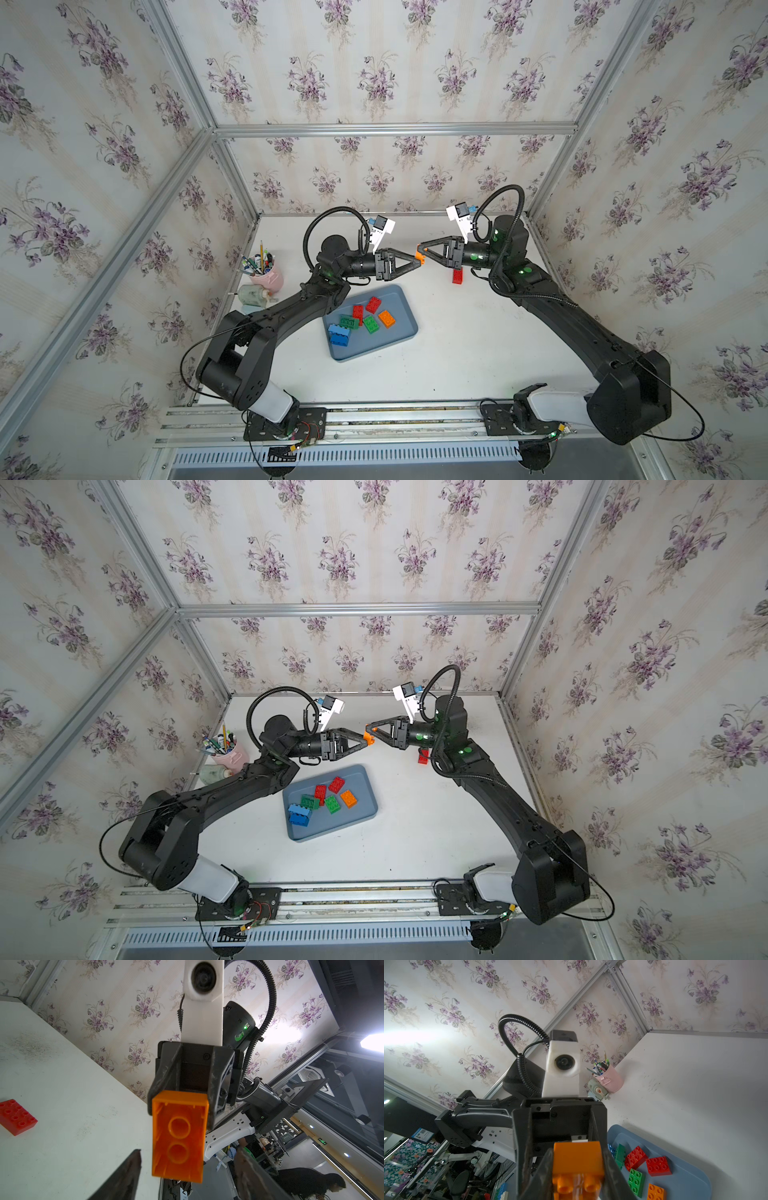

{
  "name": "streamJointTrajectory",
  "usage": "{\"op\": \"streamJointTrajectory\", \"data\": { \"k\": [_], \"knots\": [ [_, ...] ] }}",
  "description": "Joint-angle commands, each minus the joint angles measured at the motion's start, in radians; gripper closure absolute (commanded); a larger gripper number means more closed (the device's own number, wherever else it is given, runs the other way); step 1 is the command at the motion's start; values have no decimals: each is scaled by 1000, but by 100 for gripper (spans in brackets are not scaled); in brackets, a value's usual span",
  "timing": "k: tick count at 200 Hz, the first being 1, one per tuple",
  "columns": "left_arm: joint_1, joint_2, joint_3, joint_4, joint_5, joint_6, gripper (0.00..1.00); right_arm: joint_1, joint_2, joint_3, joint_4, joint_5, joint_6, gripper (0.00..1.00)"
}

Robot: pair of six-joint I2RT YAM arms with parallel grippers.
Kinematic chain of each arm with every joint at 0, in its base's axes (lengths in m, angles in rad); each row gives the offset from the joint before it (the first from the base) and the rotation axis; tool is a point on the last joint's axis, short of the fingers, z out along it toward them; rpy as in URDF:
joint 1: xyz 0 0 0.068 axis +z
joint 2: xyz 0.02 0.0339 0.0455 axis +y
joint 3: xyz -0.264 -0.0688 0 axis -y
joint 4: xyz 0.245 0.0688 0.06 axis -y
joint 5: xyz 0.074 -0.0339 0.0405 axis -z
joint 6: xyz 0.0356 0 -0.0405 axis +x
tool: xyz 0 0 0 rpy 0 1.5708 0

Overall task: Assemble a rectangle with lego
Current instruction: Adjust the lego brick at the center of the board.

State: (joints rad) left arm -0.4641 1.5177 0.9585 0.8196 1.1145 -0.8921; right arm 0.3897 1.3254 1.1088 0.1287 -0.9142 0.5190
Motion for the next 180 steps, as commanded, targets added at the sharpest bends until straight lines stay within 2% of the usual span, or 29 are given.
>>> {"op": "streamJointTrajectory", "data": {
  "k": [1,15,33,54,63,74,96,109,132,180],
  "knots": [
    [2,-90,12,-302,-84,260,0,-1,24,77,-216,197,-81,73],
    [2,-207,22,-576,-211,454,0,-1,68,149,-362,333,-112,73],
    [-2,-345,31,-837,-482,637,0,-2,133,212,-488,443,-136,72],
    [-4,-454,39,-1017,-833,751,0,-1,221,254,-596,585,-146,71],
    [-4,-480,43,-1070,-922,798,0,0,268,275,-640,640,-150,71],
    [-4,-496,52,-1130,-980,862,0,3,328,302,-697,704,-159,71],
    [-4,-469,79,-1229,-1023,930,0,27,457,351,-803,880,-183,71],
    [-6,-437,98,-1267,-998,941,0,46,527,369,-841,935,-199,71],
    [-19,-391,101,-1275,-929,942,0,65,621,378,-867,962,-205,71],
    [-42,-346,103,-1274,-891,934,0,67,722,384,-865,980,-220,70]
  ]
}}
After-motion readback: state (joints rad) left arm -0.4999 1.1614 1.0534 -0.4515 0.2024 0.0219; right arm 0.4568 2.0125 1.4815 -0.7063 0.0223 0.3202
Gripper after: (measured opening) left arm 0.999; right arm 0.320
